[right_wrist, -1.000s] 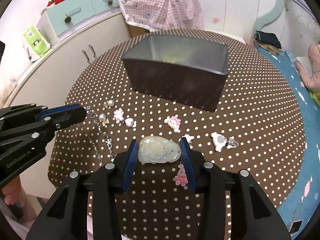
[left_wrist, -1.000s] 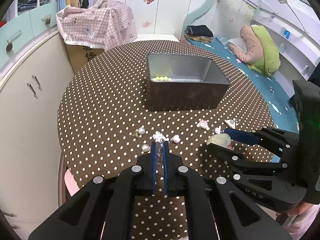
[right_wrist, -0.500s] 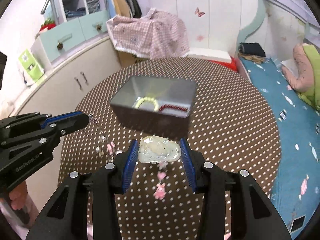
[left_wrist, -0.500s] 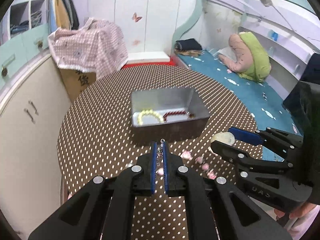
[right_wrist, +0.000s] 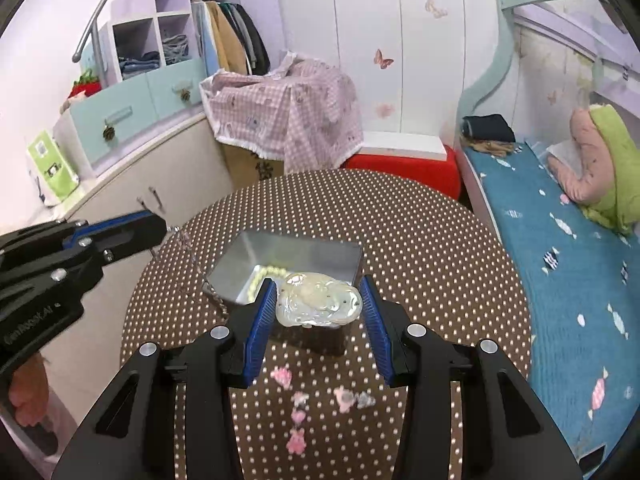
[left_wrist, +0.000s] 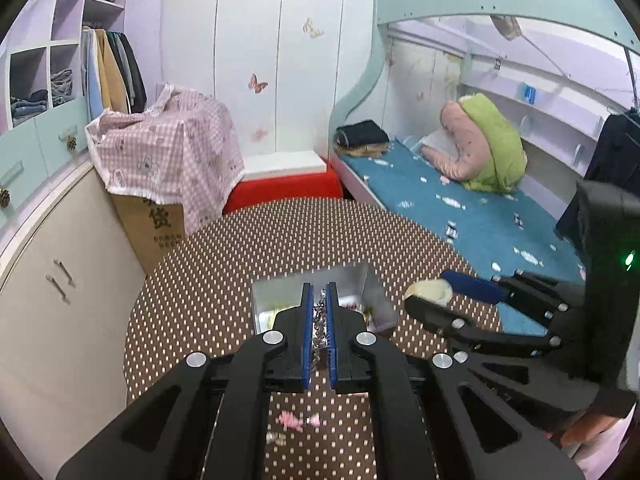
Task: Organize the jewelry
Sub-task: 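Carry the pendant and chain into the gray tray and open both tools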
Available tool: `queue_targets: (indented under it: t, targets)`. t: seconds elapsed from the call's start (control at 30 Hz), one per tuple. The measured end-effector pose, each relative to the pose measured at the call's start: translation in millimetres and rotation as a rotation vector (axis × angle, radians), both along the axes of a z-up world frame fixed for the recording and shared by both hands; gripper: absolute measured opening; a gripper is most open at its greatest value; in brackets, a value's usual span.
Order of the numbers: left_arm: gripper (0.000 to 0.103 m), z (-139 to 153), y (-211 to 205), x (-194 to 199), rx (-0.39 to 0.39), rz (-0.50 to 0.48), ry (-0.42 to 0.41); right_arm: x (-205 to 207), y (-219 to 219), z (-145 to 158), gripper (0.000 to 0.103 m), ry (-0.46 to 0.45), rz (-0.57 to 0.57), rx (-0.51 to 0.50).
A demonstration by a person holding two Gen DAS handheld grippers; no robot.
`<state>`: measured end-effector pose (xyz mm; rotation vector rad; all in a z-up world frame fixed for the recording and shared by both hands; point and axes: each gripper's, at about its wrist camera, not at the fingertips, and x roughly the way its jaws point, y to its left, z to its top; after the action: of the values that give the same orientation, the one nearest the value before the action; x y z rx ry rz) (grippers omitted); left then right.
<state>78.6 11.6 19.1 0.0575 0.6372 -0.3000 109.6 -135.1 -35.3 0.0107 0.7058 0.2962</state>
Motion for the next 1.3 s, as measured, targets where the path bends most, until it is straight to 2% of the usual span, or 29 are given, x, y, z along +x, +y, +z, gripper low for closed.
queue_targets:
  t: [0.17, 0.3, 0.57, 0.77, 0.8, 0.83, 0.87, 0.9, 0.93, 1.0, 1.3]
  targets:
    - [0.004, 11, 0, 18, -0.023, 0.006, -0.017, 18, 6, 2, 0.043, 0.005, 0.006, 0.003]
    - [0.004, 8, 0, 31, -0.031, 0.013, -0.005, 34, 9, -3, 0.043, 0.025, 0.000, 0.003]
    - [0.005, -31, -1, 62, -0.012, 0.034, 0.113, 56, 13, -28, 0.043, 0.093, 0.006, 0.006]
    - [0.006, -56, 4, 78, 0.006, 0.060, 0.188, 65, 19, -34, 0.044, 0.111, 0.015, 0.020]
    - [0.007, -58, 6, 79, 0.003, 0.070, 0.195, 64, 18, -33, 0.044, 0.103, 0.007, 0.028]
    - [0.013, -60, 9, 80, 0.006, 0.088, 0.208, 63, 17, -31, 0.049, 0.097, 0.003, 0.025]
    - [0.028, -60, 11, 81, 0.006, 0.100, 0.211, 62, 16, -28, 0.060, 0.082, -0.003, 0.018]
    - [0.033, -59, 12, 81, 0.003, 0.105, 0.208, 61, 15, -25, 0.062, 0.064, -0.017, 0.010]
    - [0.043, -58, 16, 81, -0.001, 0.113, 0.199, 60, 13, -22, 0.067, 0.049, -0.037, -0.002]
    - [0.052, -54, 21, 80, -0.011, 0.118, 0.187, 58, 9, -20, 0.068, 0.041, -0.052, -0.004]
    - [0.055, -53, 27, 72, -0.005, 0.136, 0.187, 54, -2, -26, 0.068, 0.071, -0.080, 0.005]
